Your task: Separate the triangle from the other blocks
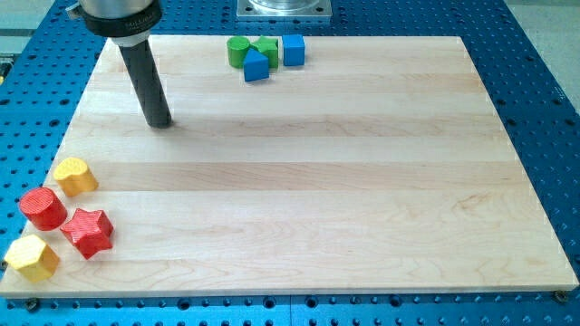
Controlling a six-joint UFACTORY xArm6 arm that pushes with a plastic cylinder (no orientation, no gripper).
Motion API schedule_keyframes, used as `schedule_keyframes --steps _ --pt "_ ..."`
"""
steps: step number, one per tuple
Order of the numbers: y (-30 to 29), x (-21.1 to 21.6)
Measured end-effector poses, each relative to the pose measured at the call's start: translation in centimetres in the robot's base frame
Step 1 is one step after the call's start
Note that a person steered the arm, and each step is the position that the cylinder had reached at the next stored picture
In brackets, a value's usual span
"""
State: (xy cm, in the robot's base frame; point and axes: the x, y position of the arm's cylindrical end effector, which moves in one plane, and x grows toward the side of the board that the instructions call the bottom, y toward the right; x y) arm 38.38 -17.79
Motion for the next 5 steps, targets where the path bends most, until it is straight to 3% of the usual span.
schedule_keyframes --steps 2,5 --pt "0.2 0.0" --pt "-4.6 -1.6"
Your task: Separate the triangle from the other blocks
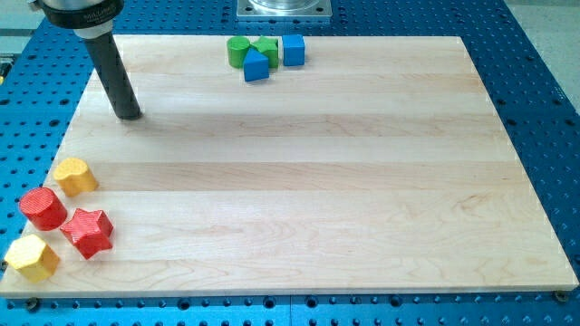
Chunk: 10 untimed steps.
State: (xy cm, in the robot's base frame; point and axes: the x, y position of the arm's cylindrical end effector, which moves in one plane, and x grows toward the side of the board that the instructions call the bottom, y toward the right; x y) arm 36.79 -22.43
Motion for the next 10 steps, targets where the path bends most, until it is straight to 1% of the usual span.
schedule_keyframes --steps 1,2,3,4,5,7,8,10 --pt "-0.1 0.0" --pt "-0.2 -1.2" --pt "0.7 -0.3" --pt "1.0 -4.7" --pt "3.5 -8.6" --pt "11.3 -16.0" --pt "11.5 -17.2" --pt "14.3 -17.3"
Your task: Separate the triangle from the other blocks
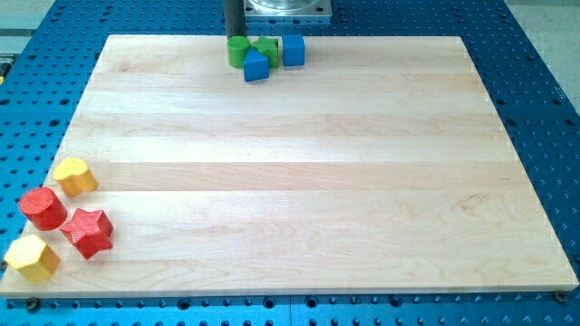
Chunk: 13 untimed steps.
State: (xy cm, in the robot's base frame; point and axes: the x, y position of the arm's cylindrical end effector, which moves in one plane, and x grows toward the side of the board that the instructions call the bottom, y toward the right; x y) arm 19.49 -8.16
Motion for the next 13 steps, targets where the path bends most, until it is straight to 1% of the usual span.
schedule_keyframes --steps 1,2,3,4,5,6,7,8,10,11,12,13 --pt "1.0 1.2" --pt "4.3 3.8" --pt "3.8 0.4" --pt "9.9 1.0" --pt "11.6 4.0" --pt "11.6 0.4" --pt "6.1 0.5" --pt "2.9 3.0" --pt "2.4 3.9" --pt "2.5 7.2" --pt "3.8 11.4" --pt "2.1 11.8"
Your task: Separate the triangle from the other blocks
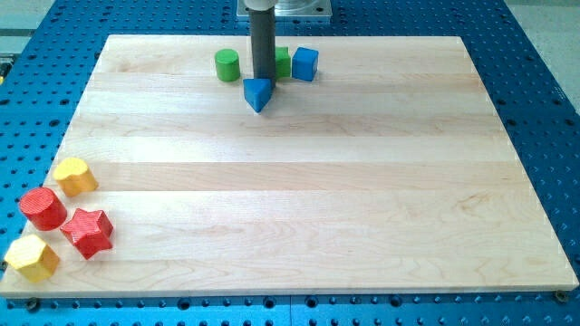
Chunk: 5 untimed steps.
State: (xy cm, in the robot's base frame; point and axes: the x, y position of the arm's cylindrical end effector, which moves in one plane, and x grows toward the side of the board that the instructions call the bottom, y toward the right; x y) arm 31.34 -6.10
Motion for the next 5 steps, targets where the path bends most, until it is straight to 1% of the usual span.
schedule_keyframes --steps 1,2,3,4,5 --pt "-8.4 0.5" --pt "-8.4 -0.9" --pt "-4.1 -2.4" --pt "-2.0 -3.5" --pt "-2.0 -3.6"
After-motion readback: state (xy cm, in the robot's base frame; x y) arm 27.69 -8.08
